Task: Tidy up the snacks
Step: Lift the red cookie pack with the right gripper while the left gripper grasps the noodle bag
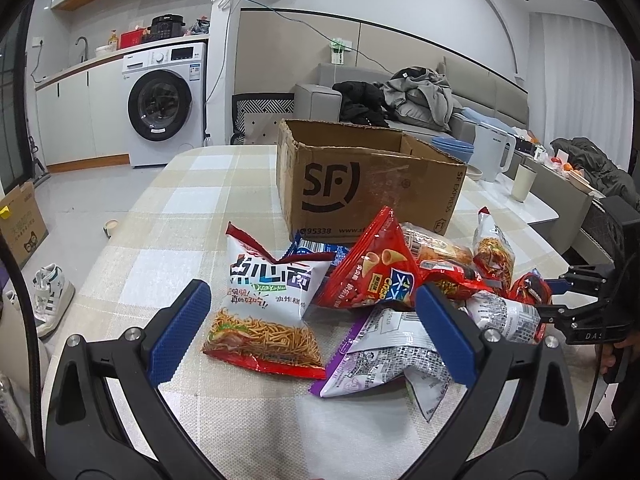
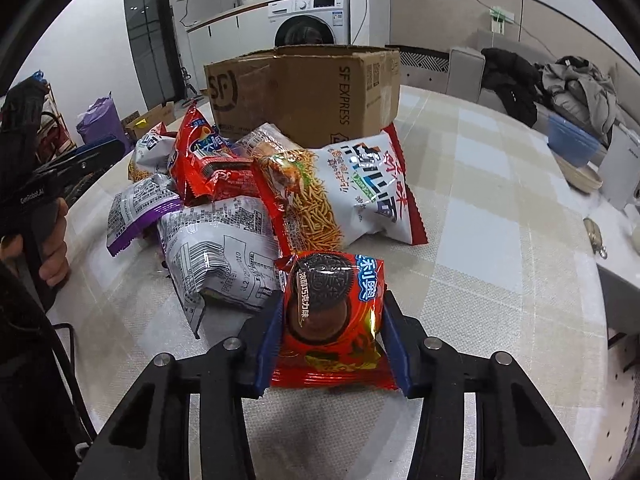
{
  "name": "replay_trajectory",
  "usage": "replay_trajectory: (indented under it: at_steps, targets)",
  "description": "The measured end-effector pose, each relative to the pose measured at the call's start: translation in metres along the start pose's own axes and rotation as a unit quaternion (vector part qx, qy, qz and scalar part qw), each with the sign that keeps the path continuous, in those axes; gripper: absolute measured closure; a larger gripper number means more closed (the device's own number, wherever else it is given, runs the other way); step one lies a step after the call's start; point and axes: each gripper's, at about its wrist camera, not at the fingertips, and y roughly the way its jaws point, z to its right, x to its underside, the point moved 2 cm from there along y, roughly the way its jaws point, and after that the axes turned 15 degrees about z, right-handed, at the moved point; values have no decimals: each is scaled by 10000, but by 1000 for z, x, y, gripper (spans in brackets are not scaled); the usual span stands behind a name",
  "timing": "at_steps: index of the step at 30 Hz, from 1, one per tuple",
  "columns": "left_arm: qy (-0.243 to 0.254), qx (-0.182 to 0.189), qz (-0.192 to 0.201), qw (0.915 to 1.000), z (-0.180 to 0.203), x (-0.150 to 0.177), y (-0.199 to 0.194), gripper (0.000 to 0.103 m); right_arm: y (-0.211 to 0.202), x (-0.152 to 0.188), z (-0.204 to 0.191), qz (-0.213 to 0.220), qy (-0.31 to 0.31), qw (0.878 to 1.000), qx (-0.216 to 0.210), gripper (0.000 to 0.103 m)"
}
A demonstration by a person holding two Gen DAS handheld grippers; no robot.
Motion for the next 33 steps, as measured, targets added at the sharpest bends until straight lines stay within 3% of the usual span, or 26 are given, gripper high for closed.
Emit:
replay_trajectory:
  at_steps: [17, 22, 28, 33]
  targets:
    - [-8, -78, -113, 9999, -3, 1, 3, 1, -19, -19, -15, 911, 81, 9956, -202, 56]
    - [-110, -147, -176, 9997, -7, 2, 6, 1, -34, -28, -20, 1419, 113, 9892, -361, 56]
    - [-566, -137, -524, 9969, -24, 7, 22, 1, -47, -36, -33, 1934, 13, 9796, -538, 56]
    - [-926, -124, -767, 9927, -38, 14, 35, 1, -43, -38, -39, 1906, 25, 9798, -602, 56]
